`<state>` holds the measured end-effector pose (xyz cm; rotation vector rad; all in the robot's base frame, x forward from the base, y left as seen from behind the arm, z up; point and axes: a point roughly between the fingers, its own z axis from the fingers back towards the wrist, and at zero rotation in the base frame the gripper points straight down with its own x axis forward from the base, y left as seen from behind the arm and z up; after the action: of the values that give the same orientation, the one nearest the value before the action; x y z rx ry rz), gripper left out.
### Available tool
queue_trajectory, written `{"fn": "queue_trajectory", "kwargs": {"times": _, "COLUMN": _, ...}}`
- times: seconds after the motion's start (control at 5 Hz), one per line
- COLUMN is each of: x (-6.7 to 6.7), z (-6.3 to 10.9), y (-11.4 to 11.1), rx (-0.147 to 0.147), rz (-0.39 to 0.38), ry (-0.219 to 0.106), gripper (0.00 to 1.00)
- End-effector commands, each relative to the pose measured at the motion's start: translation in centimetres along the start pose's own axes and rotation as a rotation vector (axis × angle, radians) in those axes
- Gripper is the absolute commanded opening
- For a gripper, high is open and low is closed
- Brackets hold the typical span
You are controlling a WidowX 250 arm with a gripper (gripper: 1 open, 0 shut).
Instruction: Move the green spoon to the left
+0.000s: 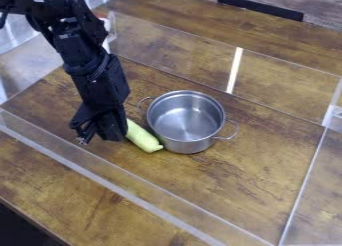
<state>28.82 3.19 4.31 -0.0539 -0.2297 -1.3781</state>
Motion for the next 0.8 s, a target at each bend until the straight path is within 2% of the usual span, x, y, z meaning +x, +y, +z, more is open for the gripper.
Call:
{"fn": "queue_trajectory", "kwargs": {"times": 0.0, "x": 0.8, "z": 1.1, "y": 0.7, "rx": 0.041, "rz": -0.028, "ry": 0.003, "gripper": 0.00}}
{"fn": "queue_trajectory", "kwargs": {"times": 0.4, "x": -1.2, "z": 1.6, "y": 0.3, "rx": 0.059, "rz": 0.103, "ry": 0.023, "gripper": 0.00}}
{"fn": "queue_trajectory", "kwargs": {"times": 0.6, "x": -1.5, "z": 2.6, "y": 0.5, "rx": 0.070, "rz": 0.182, "ry": 0.033, "gripper": 0.00}}
